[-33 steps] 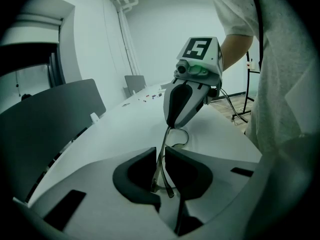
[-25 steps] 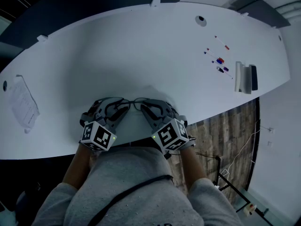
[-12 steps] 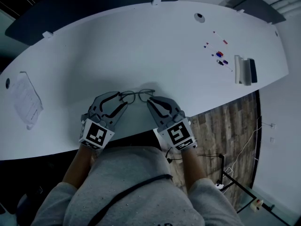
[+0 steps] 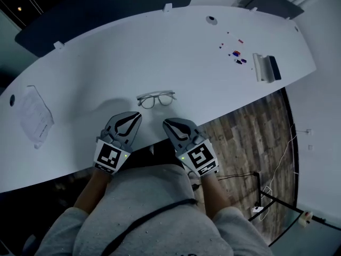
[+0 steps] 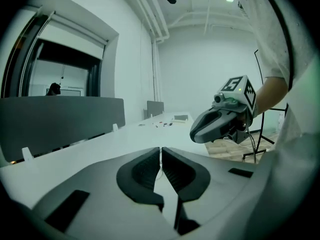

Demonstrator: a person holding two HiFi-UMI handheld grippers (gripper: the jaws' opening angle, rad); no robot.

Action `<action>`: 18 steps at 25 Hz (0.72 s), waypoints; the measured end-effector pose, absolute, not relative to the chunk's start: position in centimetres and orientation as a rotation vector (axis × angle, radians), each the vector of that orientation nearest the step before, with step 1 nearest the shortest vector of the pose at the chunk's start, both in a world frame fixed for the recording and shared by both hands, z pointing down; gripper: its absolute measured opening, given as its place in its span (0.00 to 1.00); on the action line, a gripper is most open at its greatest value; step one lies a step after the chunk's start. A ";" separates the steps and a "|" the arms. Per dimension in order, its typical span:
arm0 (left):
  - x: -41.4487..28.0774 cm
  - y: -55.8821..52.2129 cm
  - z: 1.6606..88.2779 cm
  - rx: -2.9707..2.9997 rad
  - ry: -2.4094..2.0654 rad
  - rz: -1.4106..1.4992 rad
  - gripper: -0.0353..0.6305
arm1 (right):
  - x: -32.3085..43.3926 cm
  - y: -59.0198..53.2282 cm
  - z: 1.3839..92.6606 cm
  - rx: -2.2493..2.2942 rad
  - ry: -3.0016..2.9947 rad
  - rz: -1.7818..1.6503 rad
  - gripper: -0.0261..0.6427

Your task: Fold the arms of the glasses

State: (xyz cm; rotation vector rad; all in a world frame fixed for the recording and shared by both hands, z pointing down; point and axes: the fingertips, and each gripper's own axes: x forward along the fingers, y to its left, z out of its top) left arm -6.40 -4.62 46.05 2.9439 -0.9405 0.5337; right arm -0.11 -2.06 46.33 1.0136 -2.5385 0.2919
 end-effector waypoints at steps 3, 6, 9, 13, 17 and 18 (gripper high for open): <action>-6.5 -2.9 45.5 2.937 -0.931 0.528 0.09 | -1.1 -0.2 45.4 1.020 -2.571 0.311 0.08; -6.8 -1.6 44.8 2.923 -0.938 0.496 0.09 | -1.6 1.1 44.6 1.020 -2.597 0.324 0.08; -7.3 -0.9 44.4 2.905 -0.964 0.471 0.09 | -1.9 1.7 43.9 1.013 -2.619 0.321 0.08; -7.7 0.3 43.5 2.873 -1.021 0.407 0.09 | -2.5 3.1 42.7 0.969 -2.701 0.312 0.08; -8.1 2.5 43.0 2.812 -1.096 0.356 0.09 | -2.5 5.5 41.8 0.938 -2.742 0.319 0.08; -8.0 3.3 42.9 2.790 -1.115 0.344 0.09 | -2.3 6.3 41.7 0.941 -2.737 0.322 0.08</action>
